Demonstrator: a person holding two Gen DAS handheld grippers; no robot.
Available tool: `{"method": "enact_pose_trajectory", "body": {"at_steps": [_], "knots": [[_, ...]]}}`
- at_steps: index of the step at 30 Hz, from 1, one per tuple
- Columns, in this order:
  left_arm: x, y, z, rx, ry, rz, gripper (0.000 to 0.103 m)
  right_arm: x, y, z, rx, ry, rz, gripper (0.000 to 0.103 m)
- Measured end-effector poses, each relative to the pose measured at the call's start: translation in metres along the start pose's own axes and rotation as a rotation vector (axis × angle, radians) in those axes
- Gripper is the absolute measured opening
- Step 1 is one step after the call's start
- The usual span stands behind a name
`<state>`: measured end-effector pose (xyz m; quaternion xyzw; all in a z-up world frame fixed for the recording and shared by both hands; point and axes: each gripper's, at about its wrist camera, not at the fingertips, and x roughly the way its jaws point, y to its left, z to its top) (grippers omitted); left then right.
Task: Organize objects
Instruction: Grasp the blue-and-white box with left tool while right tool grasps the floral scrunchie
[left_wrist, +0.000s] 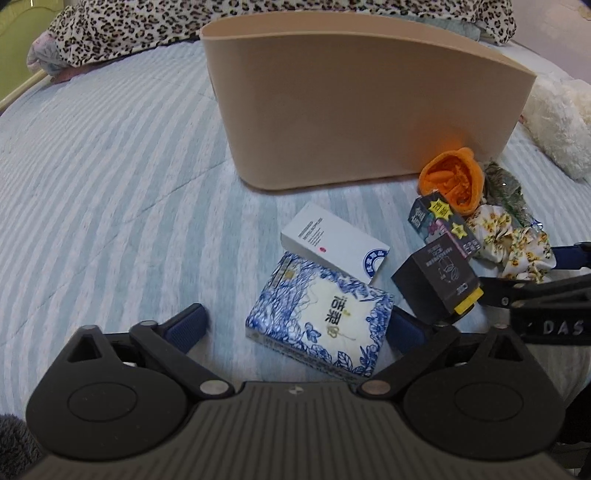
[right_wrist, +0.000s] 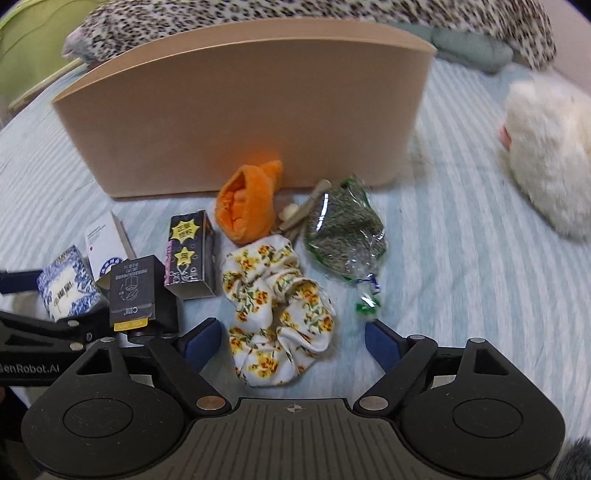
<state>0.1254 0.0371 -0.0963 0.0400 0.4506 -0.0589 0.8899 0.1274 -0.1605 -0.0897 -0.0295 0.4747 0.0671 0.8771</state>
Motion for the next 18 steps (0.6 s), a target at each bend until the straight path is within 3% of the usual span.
{"method": "enact_pose_trajectory", "body": {"at_steps": [2, 4, 8, 10, 14, 18], "knots": [[-0.005, -0.003, 0.003, 0.009, -0.016, 0.002, 0.076, -0.002, 0.002, -0.002, -0.013, -0.012, -0.004, 0.070], [-0.009, -0.005, 0.006, 0.009, -0.024, 0.000, 0.067, -0.003, -0.002, 0.000, -0.007, -0.027, -0.003, 0.058], [-0.015, -0.004, 0.006, -0.010, -0.021, -0.003, 0.066, -0.010, -0.009, 0.001, 0.029, -0.041, 0.004, 0.027], [-0.020, -0.002, 0.006, -0.026, -0.021, -0.002, 0.066, -0.015, -0.011, 0.000, 0.035, -0.046, 0.000, 0.017], [-0.038, 0.001, 0.010, -0.050, -0.059, 0.006, 0.066, -0.036, -0.017, 0.000, 0.061, -0.073, 0.030, 0.015], [-0.064, 0.004, 0.022, -0.072, -0.123, -0.006, 0.066, -0.065, -0.023, 0.014, 0.056, -0.157, 0.011, 0.015]]}}
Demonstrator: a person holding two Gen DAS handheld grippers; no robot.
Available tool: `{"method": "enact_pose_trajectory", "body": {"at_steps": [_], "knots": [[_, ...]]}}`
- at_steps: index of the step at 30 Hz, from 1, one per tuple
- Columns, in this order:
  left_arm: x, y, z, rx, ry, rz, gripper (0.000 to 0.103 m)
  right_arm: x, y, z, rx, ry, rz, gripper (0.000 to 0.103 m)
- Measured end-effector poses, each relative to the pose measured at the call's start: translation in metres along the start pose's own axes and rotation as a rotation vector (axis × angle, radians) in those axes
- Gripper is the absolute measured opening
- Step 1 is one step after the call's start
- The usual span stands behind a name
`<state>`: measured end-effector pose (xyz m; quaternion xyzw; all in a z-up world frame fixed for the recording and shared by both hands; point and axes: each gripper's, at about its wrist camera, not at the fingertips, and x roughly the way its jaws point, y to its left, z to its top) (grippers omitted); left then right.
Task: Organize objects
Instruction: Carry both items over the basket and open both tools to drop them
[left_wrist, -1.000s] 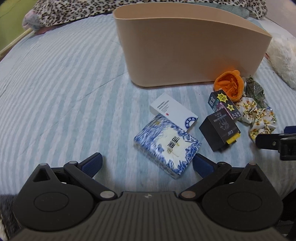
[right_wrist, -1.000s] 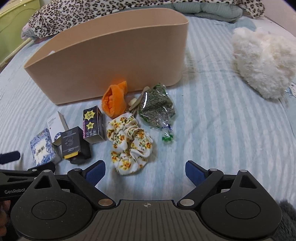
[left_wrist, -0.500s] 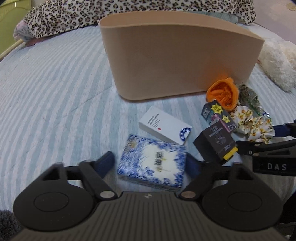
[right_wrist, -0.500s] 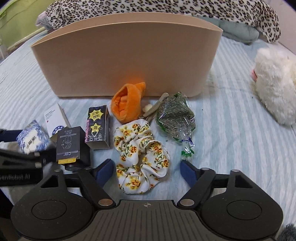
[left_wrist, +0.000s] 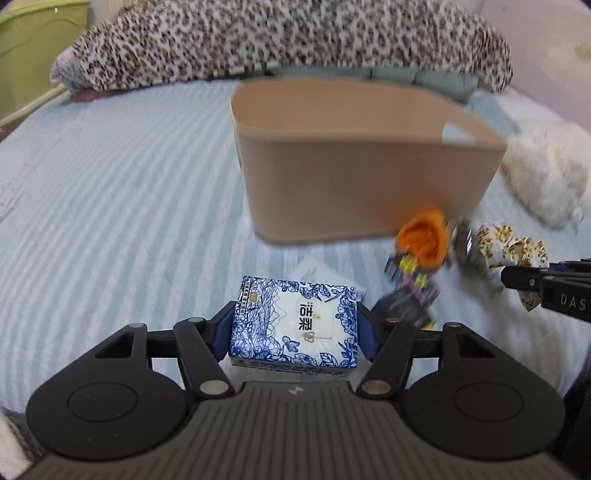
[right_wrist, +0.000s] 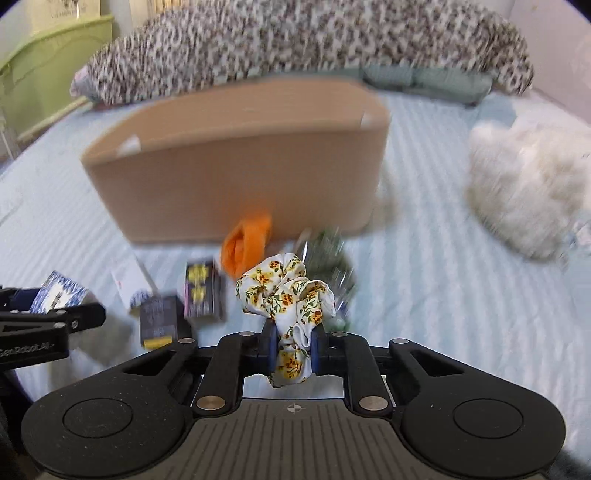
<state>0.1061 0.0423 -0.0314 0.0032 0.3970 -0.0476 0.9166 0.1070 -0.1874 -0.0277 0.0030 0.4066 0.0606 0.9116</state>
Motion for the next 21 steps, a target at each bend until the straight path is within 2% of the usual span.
{"method": "enact_pose_trajectory", "body": {"at_steps": [6, 12, 16, 21], "knots": [[-0.023, 0.002, 0.041, -0.027, -0.092, 0.026, 0.066, -0.026, -0.010, 0.045, -0.047, -0.114, -0.032, 0.015], [-0.030, -0.004, 0.092, -0.010, -0.189, 0.065, 0.066, -0.033, -0.017, 0.086, -0.046, -0.184, -0.023, 0.015], [-0.005, -0.007, 0.119, -0.005, -0.169, 0.109, 0.066, -0.022, -0.012, 0.108, -0.067, -0.216, -0.032, 0.015], [0.046, -0.010, 0.139, 0.000, -0.095, 0.161, 0.066, 0.009, -0.002, 0.125, -0.094, -0.175, -0.029, 0.015]]}}
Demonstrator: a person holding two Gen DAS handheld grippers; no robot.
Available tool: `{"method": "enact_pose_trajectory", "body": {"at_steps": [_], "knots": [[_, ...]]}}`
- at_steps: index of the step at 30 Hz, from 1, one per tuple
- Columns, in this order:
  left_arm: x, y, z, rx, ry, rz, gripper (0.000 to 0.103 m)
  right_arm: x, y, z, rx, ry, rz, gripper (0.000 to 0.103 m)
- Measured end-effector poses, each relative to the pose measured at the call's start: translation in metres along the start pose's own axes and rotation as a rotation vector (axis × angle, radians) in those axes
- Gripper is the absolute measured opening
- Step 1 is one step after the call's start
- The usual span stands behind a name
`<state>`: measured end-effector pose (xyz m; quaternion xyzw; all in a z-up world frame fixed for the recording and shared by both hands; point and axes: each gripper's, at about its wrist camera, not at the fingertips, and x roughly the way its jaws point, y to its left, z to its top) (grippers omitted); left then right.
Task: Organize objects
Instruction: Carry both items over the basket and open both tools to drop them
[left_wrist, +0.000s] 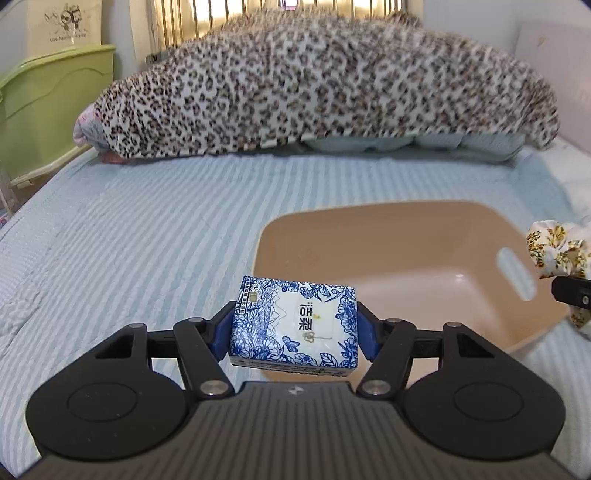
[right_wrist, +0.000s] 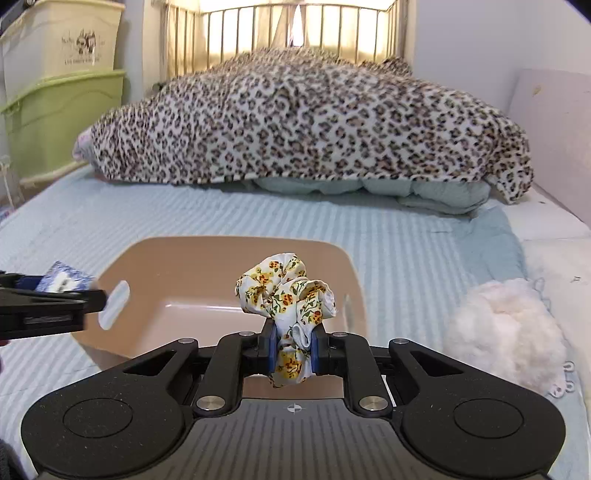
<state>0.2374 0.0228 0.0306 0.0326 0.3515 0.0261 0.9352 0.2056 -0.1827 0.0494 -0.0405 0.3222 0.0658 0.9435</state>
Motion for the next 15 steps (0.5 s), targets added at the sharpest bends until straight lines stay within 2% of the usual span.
{"method": "enact_pose_trajectory", "body": {"at_steps": [2, 6, 10, 13, 15], "knots": [[0.016, -0.003, -0.001, -0.003, 0.029, 0.012, 0.066, 0.018, 0.004, 0.002, -0.019, 0.026, -0.013, 0.015], [0.027, -0.013, 0.000, 0.082, 0.004, 0.073, 0.066, 0.050, 0.002, -0.002, -0.015, 0.090, -0.017, 0.015], [0.029, -0.010, 0.003, 0.071, 0.010, 0.063, 0.066, 0.072, -0.002, -0.010, 0.021, 0.155, -0.016, 0.016], [0.026, -0.008, 0.004, 0.050, 0.012, 0.040, 0.066, 0.074, -0.005, -0.013, 0.044, 0.162, -0.016, 0.017], [0.021, -0.010, 0.004, 0.045, 0.005, 0.035, 0.066, 0.068, -0.005, -0.012, 0.038, 0.148, -0.025, 0.033]]}}
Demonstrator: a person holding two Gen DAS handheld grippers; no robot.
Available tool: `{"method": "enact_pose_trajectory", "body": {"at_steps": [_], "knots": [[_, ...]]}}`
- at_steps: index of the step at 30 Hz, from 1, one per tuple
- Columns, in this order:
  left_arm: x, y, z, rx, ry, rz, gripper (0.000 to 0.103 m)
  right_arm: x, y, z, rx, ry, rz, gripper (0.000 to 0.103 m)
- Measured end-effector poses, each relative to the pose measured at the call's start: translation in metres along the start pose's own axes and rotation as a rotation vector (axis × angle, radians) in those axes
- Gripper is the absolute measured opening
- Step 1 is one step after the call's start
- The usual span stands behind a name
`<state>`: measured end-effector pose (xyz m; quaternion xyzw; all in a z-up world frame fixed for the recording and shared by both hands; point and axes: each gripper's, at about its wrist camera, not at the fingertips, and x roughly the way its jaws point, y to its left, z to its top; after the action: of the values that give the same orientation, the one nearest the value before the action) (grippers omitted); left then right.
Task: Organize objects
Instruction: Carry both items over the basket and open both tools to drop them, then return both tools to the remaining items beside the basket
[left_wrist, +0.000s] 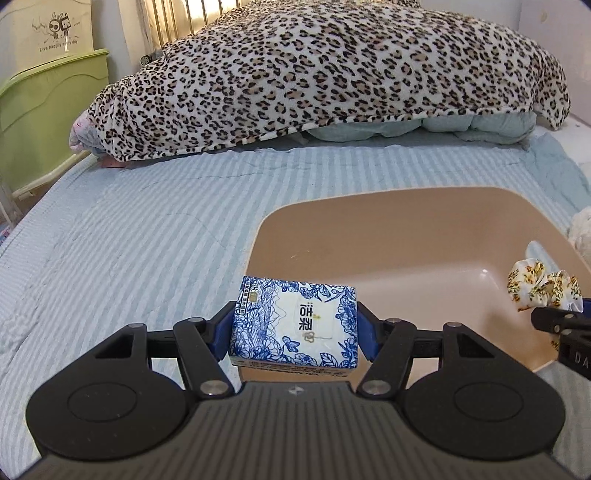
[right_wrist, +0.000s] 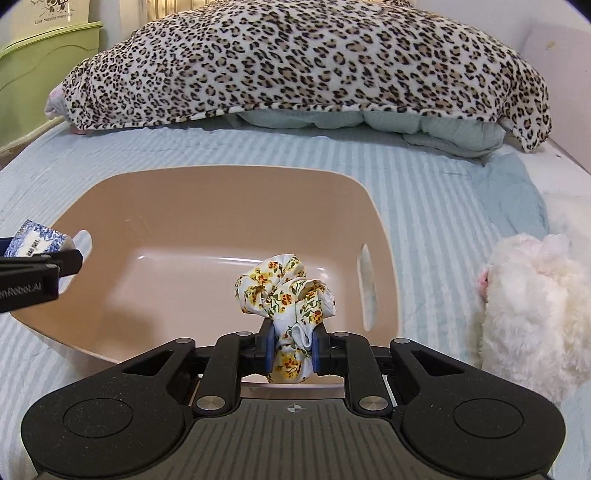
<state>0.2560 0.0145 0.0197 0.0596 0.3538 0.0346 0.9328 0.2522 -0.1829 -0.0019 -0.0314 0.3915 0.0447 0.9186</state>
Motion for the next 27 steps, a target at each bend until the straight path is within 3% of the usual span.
{"method": "enact_pose_trajectory", "body": {"at_steps": [4, 8, 13, 18, 27], "knots": [[-0.016, 0.002, 0.002, -0.026, -0.011, -0.054, 0.069, -0.021, -0.005, 0.002, -0.003, -0.037, -0.002, 0.050], [-0.038, 0.005, -0.001, -0.052, -0.011, -0.079, 0.093, -0.051, -0.011, 0.003, 0.007, -0.085, 0.006, 0.073], [-0.064, 0.008, -0.011, -0.048, -0.016, -0.066, 0.096, -0.083, -0.019, -0.009, 0.014, -0.110, 0.021, 0.099], [-0.083, 0.012, -0.031, -0.036, -0.015, -0.059, 0.097, -0.100, -0.022, -0.027, -0.008, -0.099, -0.002, 0.103], [-0.069, 0.019, -0.085, 0.004, 0.106, -0.040, 0.097, -0.089, -0.028, -0.066, -0.059, 0.011, -0.030, 0.103]]}}
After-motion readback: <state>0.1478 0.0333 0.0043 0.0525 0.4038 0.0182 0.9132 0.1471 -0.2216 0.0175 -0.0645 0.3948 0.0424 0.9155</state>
